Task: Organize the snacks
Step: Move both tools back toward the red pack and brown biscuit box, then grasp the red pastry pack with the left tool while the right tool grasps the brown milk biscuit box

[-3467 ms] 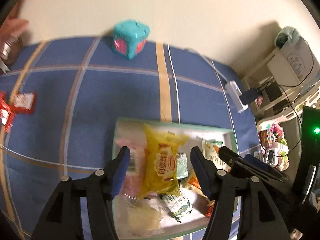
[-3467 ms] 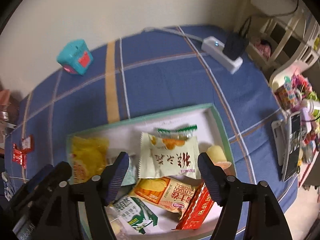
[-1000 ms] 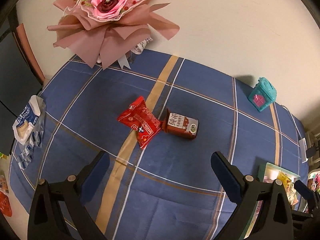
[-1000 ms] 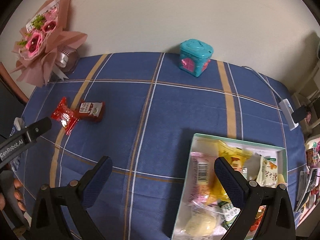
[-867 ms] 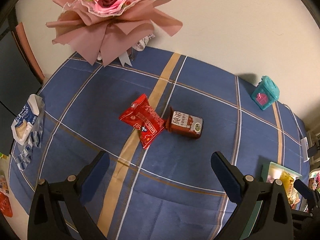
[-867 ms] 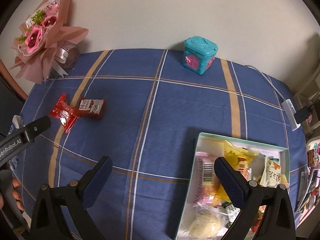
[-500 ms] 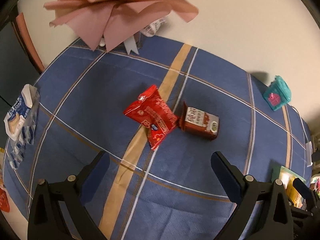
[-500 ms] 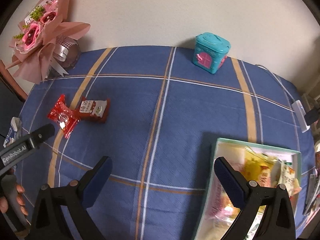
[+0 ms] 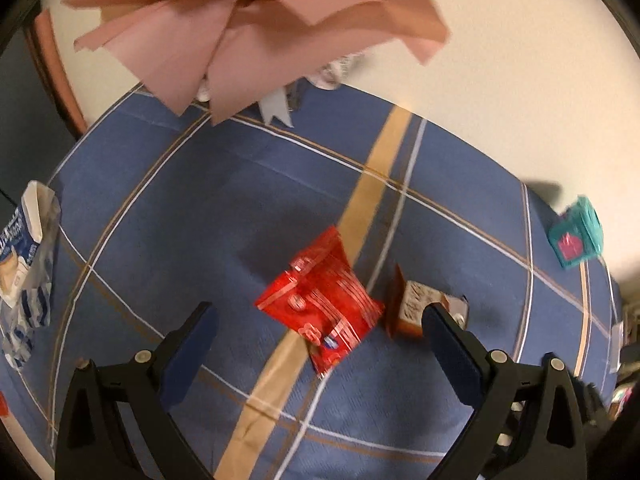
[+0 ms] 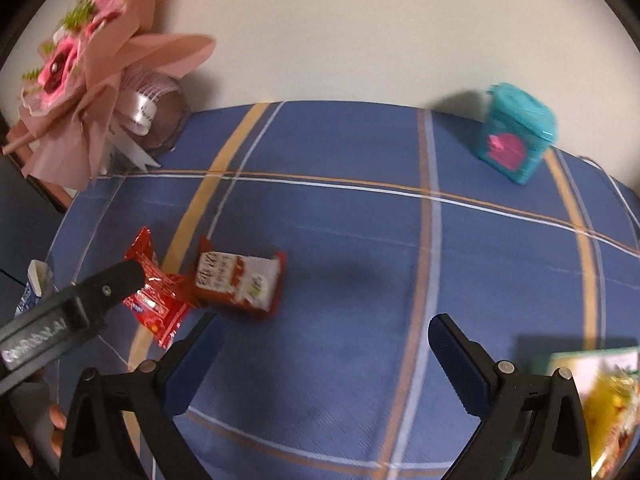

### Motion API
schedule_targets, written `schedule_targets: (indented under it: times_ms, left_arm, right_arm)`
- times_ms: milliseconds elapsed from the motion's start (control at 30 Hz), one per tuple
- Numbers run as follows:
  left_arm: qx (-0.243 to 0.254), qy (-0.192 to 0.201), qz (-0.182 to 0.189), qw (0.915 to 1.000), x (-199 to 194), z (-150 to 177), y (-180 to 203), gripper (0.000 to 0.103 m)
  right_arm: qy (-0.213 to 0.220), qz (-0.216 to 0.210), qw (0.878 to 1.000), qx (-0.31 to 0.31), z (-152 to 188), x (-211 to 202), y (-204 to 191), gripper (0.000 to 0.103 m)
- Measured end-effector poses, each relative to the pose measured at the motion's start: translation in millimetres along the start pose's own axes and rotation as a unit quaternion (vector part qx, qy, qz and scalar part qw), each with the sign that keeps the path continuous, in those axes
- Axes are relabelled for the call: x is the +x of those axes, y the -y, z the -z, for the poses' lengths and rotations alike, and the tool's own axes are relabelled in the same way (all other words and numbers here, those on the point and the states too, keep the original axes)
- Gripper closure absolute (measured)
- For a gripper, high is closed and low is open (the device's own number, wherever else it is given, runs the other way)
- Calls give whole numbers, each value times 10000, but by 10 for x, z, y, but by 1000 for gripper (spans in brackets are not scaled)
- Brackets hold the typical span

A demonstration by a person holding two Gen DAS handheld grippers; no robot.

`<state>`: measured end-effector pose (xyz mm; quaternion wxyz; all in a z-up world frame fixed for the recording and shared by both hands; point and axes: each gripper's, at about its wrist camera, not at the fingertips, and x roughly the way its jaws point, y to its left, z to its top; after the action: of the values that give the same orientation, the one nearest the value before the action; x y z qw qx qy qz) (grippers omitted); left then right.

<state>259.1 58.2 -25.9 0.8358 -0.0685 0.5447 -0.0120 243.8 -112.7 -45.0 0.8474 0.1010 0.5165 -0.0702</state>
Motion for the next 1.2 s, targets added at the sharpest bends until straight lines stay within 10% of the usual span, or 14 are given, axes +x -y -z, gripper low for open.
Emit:
schedule_targets:
  times_ms: [733, 1200]
  left_arm:
    - [-588, -141, 236, 9979, 244, -170, -333, 2]
    - [-358, -341, 242, 9985, 454, -57, -114, 8]
  right_arm:
    - [10, -268, 9996, -13, -247, 724, -599, 0]
    - [-87, 119, 9998, 126, -265, 725, -138, 0]
